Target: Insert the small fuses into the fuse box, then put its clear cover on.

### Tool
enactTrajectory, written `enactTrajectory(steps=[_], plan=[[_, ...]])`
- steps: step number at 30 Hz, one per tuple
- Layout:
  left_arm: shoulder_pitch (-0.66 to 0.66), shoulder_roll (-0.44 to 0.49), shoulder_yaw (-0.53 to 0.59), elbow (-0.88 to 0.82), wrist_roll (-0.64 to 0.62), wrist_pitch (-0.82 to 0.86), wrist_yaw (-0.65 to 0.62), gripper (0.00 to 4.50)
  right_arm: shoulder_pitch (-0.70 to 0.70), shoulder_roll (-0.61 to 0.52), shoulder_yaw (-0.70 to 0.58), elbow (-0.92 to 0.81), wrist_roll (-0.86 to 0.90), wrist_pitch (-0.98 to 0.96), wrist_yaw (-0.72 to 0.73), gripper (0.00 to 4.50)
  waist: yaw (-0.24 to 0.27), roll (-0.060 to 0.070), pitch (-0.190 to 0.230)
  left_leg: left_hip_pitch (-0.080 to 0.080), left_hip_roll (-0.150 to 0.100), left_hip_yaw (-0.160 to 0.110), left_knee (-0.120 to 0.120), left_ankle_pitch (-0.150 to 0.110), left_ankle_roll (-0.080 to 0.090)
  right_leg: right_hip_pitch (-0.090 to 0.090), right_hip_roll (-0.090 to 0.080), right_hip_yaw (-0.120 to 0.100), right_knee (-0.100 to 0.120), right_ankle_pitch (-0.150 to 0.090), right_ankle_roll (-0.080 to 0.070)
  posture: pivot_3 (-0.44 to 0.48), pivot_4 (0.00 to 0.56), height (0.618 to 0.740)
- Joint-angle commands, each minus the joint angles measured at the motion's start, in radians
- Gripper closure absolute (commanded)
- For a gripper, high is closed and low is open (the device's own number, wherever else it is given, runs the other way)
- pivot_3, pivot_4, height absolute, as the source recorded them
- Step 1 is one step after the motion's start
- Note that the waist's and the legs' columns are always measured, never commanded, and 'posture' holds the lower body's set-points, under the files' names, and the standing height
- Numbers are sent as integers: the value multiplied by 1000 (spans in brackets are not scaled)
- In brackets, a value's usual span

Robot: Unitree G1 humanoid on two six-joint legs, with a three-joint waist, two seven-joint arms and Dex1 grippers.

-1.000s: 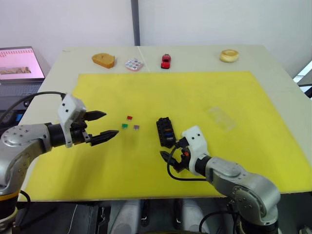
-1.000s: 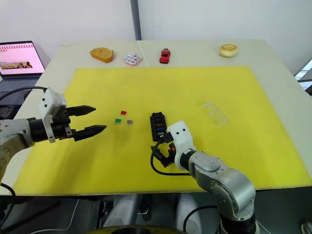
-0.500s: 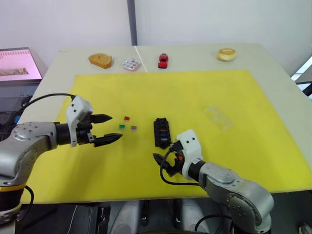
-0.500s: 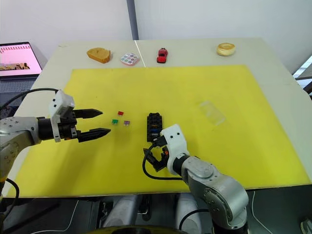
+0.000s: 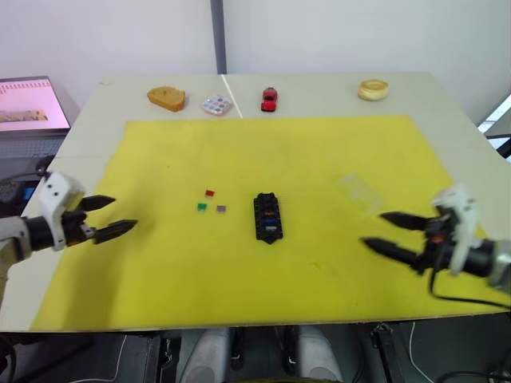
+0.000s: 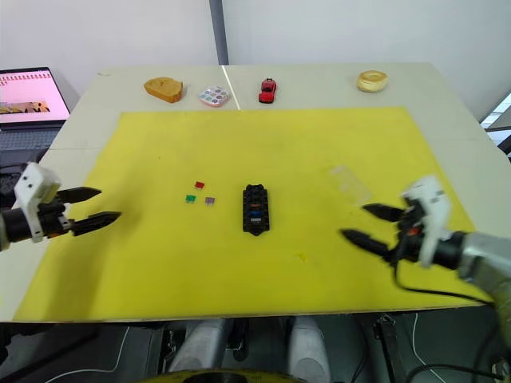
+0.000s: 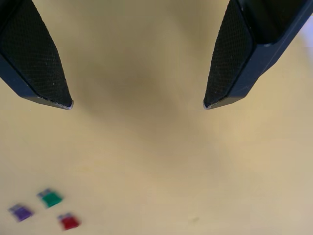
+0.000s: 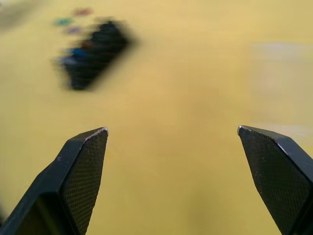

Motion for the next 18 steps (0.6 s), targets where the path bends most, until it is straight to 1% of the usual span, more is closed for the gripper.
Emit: enactTrajectory(steps=[1,3,5,7,10,13,15,16,18], plan=[[-34,1,57,45,4,-47,18,0,-60,-41,13,184,-100,-156,10,30,1,0,0,0,0,0,0,0,0,0,0,0,0,0,0,0,150,740],[-62,-18,58,70,35,-68,92,0,-123,-54,63,278,-162,-219,-22,30,-1,0,0,0,0,0,0,0,0,-1,-1,0,0,0,0,0,150,740],[-69,-17,29,76,69,-41,132,0,-187,-57,99,348,-202,-242,-60,30,-2,0,0,-1,0,0,0,0,0,-1,-1,0,0,0,0,0,150,740],[-75,-27,39,59,27,10,116,0,-253,-47,123,399,-227,-275,-91,30,-5,1,0,-1,0,1,-1,0,0,-2,-1,0,1,0,0,0,150,740],[-101,-27,67,37,-75,103,39,0,-289,-53,149,427,-221,-306,-36,30,-5,1,0,-2,0,2,-1,0,1,-2,-1,0,2,1,1,0,150,740],[-174,-15,-14,25,-93,162,-35,0,-374,-62,189,388,-181,-237,-8,30,-3,2,1,-2,0,1,0,0,1,-2,-1,0,5,2,3,0,150,740],[-216,-19,-87,7,-98,209,-88,0,-445,-58,230,301,-103,-129,21,30,-2,3,1,-1,0,1,2,0,0,-2,-1,0,5,1,0,0,150,740],[-245,-29,-133,-8,-95,227,-110,0,-485,-54,270,224,-53,-62,37,30,-3,3,1,-1,0,1,2,0,0,-2,-1,0,5,1,-1,0,150,740],[-287,-42,-187,-15,-85,243,-132,0,-533,-47,320,129,6,20,51,30,-3,3,1,-1,0,1,2,0,1,-2,-1,0,5,1,-1,0,150,740]])
